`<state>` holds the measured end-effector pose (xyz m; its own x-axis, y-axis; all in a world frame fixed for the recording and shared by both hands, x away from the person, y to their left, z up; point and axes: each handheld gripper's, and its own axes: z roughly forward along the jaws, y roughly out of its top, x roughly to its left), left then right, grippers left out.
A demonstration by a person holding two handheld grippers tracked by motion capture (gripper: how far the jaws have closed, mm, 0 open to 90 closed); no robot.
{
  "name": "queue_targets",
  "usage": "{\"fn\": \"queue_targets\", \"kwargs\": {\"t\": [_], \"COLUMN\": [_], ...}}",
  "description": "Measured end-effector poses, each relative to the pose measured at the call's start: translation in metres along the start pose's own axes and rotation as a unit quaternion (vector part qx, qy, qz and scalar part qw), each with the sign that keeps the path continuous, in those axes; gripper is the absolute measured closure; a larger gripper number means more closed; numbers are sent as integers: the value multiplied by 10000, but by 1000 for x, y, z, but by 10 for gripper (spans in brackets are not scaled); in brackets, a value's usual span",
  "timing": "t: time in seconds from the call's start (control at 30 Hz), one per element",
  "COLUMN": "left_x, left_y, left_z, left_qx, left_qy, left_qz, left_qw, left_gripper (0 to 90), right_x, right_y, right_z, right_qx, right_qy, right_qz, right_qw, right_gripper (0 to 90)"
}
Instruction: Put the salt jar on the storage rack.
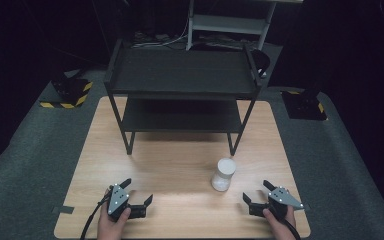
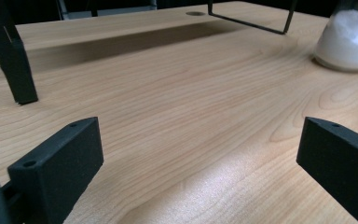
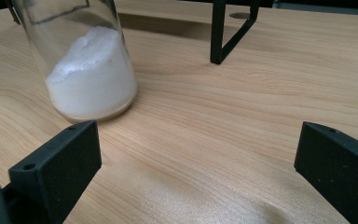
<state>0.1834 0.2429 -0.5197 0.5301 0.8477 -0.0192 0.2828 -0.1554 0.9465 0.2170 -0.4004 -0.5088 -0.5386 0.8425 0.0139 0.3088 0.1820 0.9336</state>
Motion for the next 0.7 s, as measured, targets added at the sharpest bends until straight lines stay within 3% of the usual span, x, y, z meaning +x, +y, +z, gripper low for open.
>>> {"fn": "queue_targets", "kwargs": {"t": [0.7], "left_x": [4], "left_y": [3], "left_z": [2], "left_qx": [74], "left_qy": [-98], "left_qz": [-99], "left_qw": [9999], "left_gripper": [6], "right_x": [1], "right_y": [0], "right_z": [0], "right_qx": [15], "right_qy": [9], "right_qz": [-85], "right_qw": [10000], "right_gripper": [7]}}
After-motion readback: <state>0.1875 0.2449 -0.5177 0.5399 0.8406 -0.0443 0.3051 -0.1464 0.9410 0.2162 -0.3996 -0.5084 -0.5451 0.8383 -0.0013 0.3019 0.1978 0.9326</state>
